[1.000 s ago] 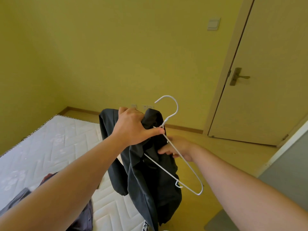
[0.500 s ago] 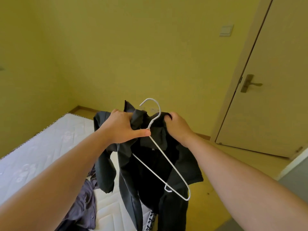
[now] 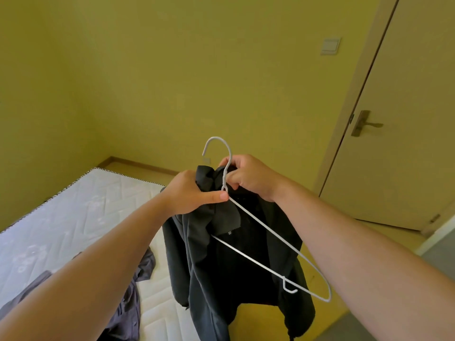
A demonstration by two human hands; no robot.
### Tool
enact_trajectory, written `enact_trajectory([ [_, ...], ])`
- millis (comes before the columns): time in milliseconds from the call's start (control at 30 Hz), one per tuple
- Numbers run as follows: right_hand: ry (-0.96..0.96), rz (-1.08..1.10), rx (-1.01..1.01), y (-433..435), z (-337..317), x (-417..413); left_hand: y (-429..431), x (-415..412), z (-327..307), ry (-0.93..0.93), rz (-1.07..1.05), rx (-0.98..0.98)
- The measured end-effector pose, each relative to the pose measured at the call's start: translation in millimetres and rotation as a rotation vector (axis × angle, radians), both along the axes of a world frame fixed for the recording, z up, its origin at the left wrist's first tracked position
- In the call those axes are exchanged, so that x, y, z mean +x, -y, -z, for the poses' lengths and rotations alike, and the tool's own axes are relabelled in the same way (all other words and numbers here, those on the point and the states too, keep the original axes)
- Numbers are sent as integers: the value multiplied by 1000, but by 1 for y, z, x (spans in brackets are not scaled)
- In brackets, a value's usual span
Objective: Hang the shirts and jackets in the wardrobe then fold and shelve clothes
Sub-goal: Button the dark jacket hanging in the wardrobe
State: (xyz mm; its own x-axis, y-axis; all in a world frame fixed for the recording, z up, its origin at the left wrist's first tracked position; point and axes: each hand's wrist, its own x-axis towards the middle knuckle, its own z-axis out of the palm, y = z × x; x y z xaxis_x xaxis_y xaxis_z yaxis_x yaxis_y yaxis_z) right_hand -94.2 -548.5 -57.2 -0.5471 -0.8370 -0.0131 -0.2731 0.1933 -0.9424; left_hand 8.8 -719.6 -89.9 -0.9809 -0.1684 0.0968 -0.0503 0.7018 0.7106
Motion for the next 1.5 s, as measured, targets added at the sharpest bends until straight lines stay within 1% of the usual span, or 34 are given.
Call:
enact_trajectory([
  [100, 30, -2, 128, -9, 15, -11, 2, -1, -4, -24, -33, 2],
  [200, 30, 6, 401, -21, 42, -20, 2, 0, -11, -61, -55, -56],
  [267, 91, 38, 506, -29, 64, -21, 4, 1, -17, -100, -52, -89],
  [367, 213, 171, 511, -33, 92, -15, 11, 1, -20, -120, -66, -116],
  [467, 263, 295, 407, -25, 100, -13, 21, 0, -19, -71, -112, -200],
  [533, 177, 393, 363, -21, 97, -20, 31, 1, -16, -46, -179, -292],
  [600, 68, 533, 316, -20, 90, -29, 41, 3, -12, -9, -278, -445],
  [667, -32, 647, 221, -21, 79, -38, 50, 6, -6, -11, -350, -594],
  [733, -236, 673, 197, -25, 69, -44, 56, 6, 0, -61, -361, -670],
  [767, -391, 636, 251, -29, 64, -46, 59, 6, 1, -73, -363, -684],
  [833, -704, 524, 446, -36, 56, -47, 64, 5, 1, -66, -380, -685],
  [867, -788, 472, 531, -39, 51, -47, 65, 4, 2, -60, -393, -685],
  [900, -800, 436, 574, -39, 45, -46, 65, 3, 3, -58, -409, -689],
  [967, -681, 397, 534, -36, 32, -43, 61, 3, 6, -60, -466, -702],
  [1067, -493, 388, 373, -23, 13, -32, 51, -1, 10, -74, -557, -699],
  [1100, -397, 406, 299, -18, 7, -26, 48, -3, 10, -82, -571, -687],
  [1200, 45, 428, 29, -8, -7, -5, 37, -10, 4, -162, -556, -623],
  [1267, 312, 309, -106, -10, -13, 6, 29, -15, -5, -246, -499, -556],
  [1300, 358, 228, -130, -14, -14, 9, 26, -18, -10, -280, -465, -524],
  [1333, 338, 164, -122, -20, -14, 11, 24, -20, -15, -300, -431, -491],
  [1400, 188, 162, -89, -31, -8, 15, 21, -26, -21, -302, -384, -427],
  [1433, 50, 226, -86, -35, -3, 17, 19, -30, -23, -294, -368, -396],
  [1467, -158, 323, -72, -40, 2, 19, 18, -35, -24, -284, -350, -363],
  [1500, -421, 438, -39, -44, 9, 21, 15, -40, -24, -270, -321, -337],
])
